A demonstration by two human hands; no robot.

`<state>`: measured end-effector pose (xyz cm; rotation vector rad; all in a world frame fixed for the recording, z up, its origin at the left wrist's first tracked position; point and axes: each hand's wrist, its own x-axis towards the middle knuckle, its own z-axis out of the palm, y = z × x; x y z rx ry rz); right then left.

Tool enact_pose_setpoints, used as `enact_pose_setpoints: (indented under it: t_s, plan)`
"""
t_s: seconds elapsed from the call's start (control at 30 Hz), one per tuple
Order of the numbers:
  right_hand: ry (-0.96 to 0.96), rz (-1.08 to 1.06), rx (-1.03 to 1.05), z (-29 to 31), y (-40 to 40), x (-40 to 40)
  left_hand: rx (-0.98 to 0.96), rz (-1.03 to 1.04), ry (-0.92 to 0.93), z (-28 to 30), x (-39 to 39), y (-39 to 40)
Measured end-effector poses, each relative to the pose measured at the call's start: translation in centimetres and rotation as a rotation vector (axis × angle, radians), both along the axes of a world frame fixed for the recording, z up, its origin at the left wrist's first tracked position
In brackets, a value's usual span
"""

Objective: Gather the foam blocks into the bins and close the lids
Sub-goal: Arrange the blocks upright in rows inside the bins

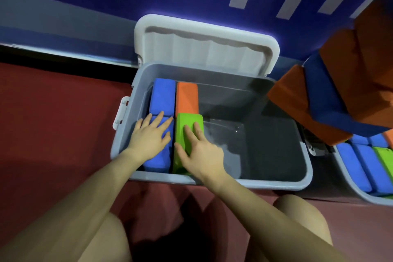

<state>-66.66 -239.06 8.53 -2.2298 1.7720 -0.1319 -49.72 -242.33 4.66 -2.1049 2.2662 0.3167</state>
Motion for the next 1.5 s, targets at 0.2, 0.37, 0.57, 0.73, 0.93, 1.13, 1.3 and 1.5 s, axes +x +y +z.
enact_pose_setpoints:
  t_s: [0.2,0.37,0.57,0.73,0.93,1.13,1.3,1.5]
  plan:
    - [-0.058,-0.027,-0.052,-1.2,-4.2,0.9,-0.008,0.055,-0.040,-1.1,-0.1,-0.5]
    - [-0.123,-0.038,-0.040,-2.4,-5.8,1.3,-0.032,0.097,-0.091,-1.0,-0.4,-0.8]
    - [-0.152,-0.064,-0.072,-4.3,-5.3,1.6,-0.103,0.118,-0.085,-1.3,-0.1,-1.0]
    - [-0.153,0.001,-0.068,-4.2,-6.2,1.9,-0.060,0.112,-0.114,-1.3,-0.5,-1.1]
    - [-0.033,0.217,-0.125,-4.5,-8.3,2.0,-0.061,0.060,-0.116,-1.5,0.2,-1.2]
    - [-0.012,0.199,-0.129,-5.7,-8.3,1.2,-0.174,0.028,-0.106,-2.0,1.2,-0.5]
    - [-0.014,0.186,-0.152,-6.2,-8.5,2.1,-0.190,0.000,-0.078,-2.7,1.0,-0.5]
    - [-0.040,0.132,-0.153,-6.7,-9.1,3.7,-0.241,0.031,-0.077,-2.8,1.4,-0.8]
